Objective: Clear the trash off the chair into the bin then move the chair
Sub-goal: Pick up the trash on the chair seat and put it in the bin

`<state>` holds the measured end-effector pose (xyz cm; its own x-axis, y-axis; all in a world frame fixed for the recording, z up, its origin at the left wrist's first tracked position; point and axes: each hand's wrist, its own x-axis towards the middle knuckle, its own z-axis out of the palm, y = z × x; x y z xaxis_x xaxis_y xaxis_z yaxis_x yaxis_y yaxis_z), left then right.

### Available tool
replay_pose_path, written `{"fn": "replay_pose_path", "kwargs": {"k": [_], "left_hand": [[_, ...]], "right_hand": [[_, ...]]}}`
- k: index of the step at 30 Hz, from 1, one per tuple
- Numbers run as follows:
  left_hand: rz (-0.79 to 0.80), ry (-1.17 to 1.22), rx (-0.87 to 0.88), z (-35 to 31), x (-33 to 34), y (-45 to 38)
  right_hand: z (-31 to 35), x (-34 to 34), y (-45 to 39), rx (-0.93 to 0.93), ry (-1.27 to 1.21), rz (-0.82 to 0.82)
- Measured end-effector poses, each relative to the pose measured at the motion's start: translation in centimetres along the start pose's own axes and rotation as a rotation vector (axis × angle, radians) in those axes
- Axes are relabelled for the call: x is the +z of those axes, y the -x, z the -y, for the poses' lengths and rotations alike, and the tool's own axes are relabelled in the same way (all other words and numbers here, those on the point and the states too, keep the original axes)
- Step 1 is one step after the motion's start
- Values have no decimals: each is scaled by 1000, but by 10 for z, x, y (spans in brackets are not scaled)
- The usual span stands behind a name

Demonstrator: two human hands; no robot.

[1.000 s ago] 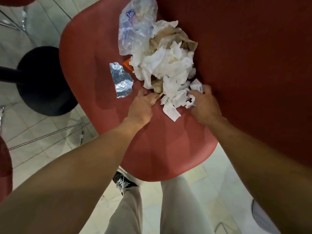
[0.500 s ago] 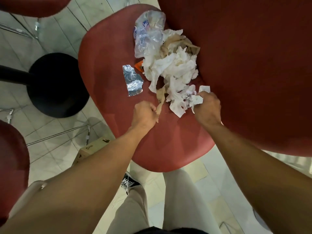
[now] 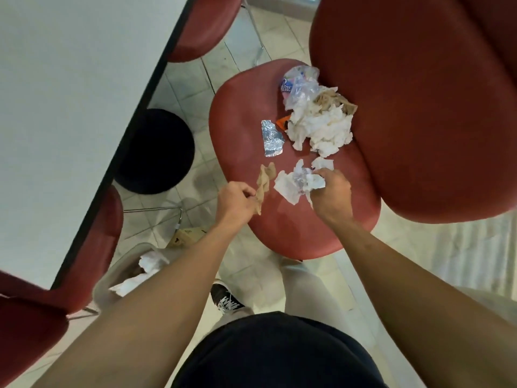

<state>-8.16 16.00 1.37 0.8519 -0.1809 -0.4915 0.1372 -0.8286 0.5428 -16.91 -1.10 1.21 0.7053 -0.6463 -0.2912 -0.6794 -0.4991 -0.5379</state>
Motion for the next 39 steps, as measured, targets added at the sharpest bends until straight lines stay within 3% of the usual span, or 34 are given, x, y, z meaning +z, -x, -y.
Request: {"fn": "replay_pose_path", "kwargs": {"k": [7,16,27,32,36,39], "left_hand": [[-28,59,-20,56,-51,43],[-4,188,-5,142,-110,100],[-192,353,-252,271,-172,167],[-202,350,-330,305,-167,177],[-161,325,-351,315,-158,178],[-121,316,-355,319,-150,178]], "right_hand": [[60,30,75,-4,-79,35],[130,75,172,-214,-196,133],[205,156,252,-325,-117,434],[205,182,266,-369,8,463],[191,192,268,-311,43,663],[179,198,265,-294,75,684]]}}
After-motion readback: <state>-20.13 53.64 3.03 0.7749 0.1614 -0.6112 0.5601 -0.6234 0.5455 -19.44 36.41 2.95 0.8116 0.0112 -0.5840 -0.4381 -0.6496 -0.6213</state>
